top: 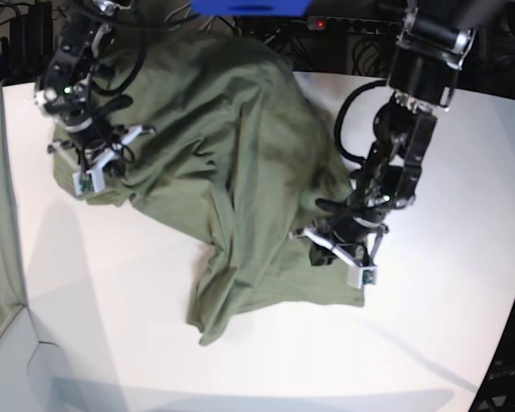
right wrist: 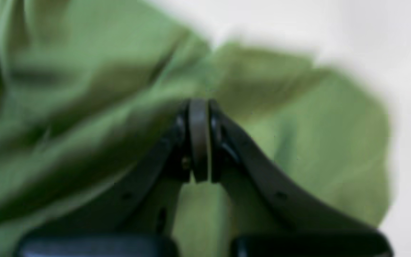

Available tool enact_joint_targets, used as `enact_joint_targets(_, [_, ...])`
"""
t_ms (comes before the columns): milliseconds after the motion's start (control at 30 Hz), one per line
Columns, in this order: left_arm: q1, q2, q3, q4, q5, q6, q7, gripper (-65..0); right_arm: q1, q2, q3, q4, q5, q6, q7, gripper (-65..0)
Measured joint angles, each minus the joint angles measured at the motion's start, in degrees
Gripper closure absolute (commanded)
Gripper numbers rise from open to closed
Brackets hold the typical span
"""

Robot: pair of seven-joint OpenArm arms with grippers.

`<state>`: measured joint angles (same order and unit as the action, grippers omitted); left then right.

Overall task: Layout the t-shirt on the table in an organized manner, then fold the t-shirt properly
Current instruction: 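Pull the shirt edges apart with both grippers to spread it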

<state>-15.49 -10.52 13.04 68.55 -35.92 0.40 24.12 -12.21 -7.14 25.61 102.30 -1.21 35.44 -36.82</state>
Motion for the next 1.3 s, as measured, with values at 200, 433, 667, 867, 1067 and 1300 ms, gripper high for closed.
enact_joint_targets(200, [-8.3, 1.8, -0.2, -15.0, 0.0, -0.1, -0.9, -5.0, -5.0, -1.1, -1.2, -0.4, 0.1, 0.1, 0.8, 0.0])
enact_joint_targets(433, [-12.6, 1.1, -0.2, -26.6, -0.7, -1.5, -2.4, -5.0, -1.8, 2.2, -1.8, -9.7, 3.0, 0.8, 4.2, 0.0])
enact_joint_targets(667, [-8.8, -6.5, -0.6, -25.8, -1.9, -3.4, -6.6, -5.0, 9.4, 9.9, -1.6, -23.0, 5.0, 1.4, 6.5, 0.0])
enact_joint_targets(867, [3.0, -13.0, -1.6, -14.2, -1.8, -1.9, -9.8, -5.0, 21.1, 13.8, -2.1, -35.3, 3.7, 1.3, 5.8, 0.0])
enact_joint_targets(1067, [19.7, -13.8, -11.8, 2.6, -1.6, -1.8, -6.6, -5.0, 31.6, 14.9, -5.0, -46.5, 2.8, 0.6, 5.0, 0.0])
enact_joint_targets(1300, [33.3, -10.6, -21.2, 17.7, -0.7, -0.4, 0.2, -5.0, 36.9, 13.1, -18.3, -52.7, 1.4, -0.7, 10.9, 0.0])
